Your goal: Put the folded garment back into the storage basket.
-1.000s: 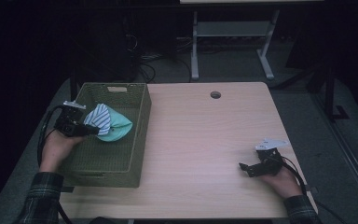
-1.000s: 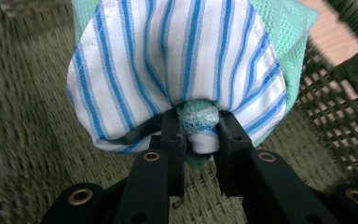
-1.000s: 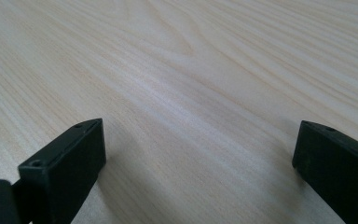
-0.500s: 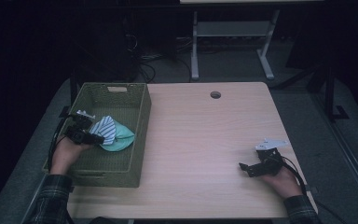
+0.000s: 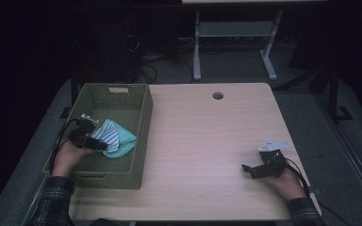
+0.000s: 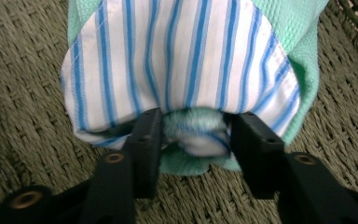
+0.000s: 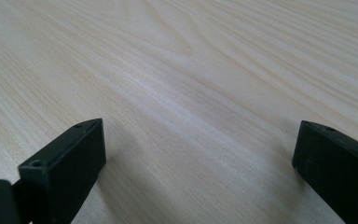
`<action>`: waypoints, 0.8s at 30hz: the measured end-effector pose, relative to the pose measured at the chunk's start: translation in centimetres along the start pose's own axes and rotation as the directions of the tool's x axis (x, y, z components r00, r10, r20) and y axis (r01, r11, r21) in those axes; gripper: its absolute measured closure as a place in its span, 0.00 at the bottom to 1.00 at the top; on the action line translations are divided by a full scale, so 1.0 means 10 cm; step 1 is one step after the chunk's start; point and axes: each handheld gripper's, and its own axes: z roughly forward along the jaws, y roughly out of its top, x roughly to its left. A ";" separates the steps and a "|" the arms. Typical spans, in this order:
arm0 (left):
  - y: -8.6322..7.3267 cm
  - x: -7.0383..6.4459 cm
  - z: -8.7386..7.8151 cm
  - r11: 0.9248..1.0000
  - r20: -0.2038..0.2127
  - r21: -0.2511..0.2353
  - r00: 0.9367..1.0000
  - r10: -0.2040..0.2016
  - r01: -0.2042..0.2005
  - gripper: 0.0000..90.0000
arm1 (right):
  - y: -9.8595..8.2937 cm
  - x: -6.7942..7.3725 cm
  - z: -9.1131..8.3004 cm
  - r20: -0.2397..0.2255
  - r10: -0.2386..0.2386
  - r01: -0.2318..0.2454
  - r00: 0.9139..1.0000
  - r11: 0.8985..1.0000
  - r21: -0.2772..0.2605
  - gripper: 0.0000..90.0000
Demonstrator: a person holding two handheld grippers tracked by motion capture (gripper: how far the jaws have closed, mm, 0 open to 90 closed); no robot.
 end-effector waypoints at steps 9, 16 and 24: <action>0.01 -0.01 -0.02 0.999 -0.007 -0.047 1.000 0.016 -0.017 0.30 | 0.00 0.00 0.00 0.000 0.005 -0.005 1.000 1.000 0.003 0.02; 0.06 -0.05 -0.11 0.995 -0.004 -0.095 1.000 0.024 -0.024 0.20 | 0.00 0.00 0.00 -0.001 0.004 -0.004 1.000 1.000 0.002 0.02; 0.19 -0.19 -0.26 0.989 0.013 -0.139 0.999 0.052 -0.050 0.18 | 0.00 0.00 0.00 0.000 0.004 -0.004 1.000 1.000 0.002 0.02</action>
